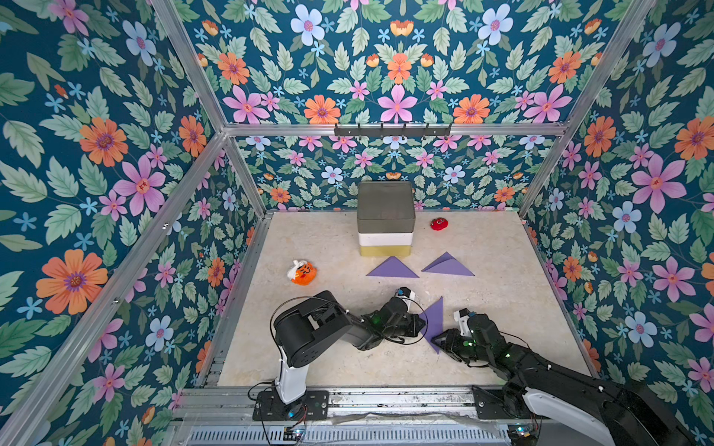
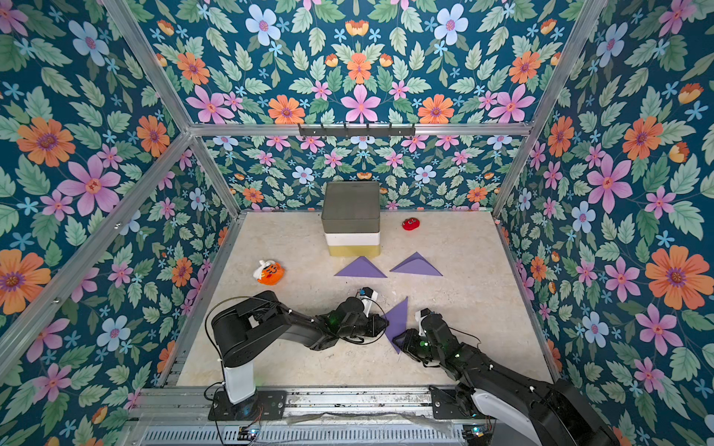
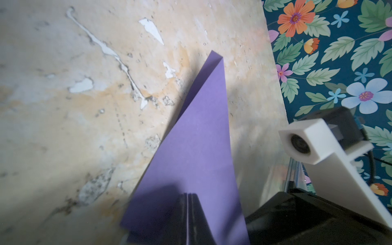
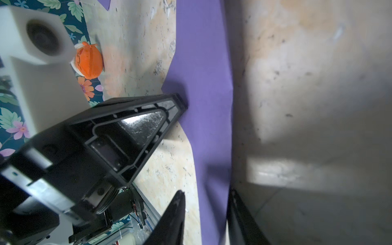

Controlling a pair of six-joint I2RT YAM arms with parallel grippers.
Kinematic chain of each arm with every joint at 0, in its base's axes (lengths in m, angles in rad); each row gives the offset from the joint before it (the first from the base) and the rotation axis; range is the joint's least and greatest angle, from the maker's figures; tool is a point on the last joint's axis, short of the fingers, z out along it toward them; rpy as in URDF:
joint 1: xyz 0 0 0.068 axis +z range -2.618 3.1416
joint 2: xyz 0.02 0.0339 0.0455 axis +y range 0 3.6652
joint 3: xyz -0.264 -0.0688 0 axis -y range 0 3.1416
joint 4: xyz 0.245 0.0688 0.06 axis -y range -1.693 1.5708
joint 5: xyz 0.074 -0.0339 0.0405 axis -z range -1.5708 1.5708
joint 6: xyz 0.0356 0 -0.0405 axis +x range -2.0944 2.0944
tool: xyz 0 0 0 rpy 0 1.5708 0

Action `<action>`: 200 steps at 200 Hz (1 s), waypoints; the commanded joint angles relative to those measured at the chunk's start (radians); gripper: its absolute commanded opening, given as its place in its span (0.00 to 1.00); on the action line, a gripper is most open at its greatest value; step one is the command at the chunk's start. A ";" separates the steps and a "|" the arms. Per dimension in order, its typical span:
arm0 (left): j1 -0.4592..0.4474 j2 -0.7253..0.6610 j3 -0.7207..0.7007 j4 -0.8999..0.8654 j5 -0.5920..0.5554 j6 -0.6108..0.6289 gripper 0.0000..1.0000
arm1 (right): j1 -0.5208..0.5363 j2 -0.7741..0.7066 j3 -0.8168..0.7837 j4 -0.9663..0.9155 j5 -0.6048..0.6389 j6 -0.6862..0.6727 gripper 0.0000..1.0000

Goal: Fold the square paper diagonally
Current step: Fold the paper at the center of the board, then pick up the paper from the center of the board.

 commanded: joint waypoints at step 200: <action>0.000 0.024 0.004 -0.069 -0.011 0.017 0.07 | 0.040 -0.082 0.016 -0.140 0.138 -0.004 0.62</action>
